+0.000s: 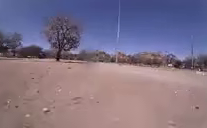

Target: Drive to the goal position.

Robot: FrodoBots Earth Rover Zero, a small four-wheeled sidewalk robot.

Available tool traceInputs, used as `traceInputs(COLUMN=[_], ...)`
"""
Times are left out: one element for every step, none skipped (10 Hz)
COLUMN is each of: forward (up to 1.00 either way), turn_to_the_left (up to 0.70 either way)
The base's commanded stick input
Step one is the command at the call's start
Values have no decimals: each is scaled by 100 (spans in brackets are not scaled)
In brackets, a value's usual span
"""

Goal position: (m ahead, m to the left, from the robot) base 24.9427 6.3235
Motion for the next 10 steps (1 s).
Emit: traceInputs(forward=[100, 100, 100, 100, 100, 100, 100, 100, 100, 100], turn_to_the_left=[0, 0, 0, 0, 0, 0, 0, 0, 0, 0])
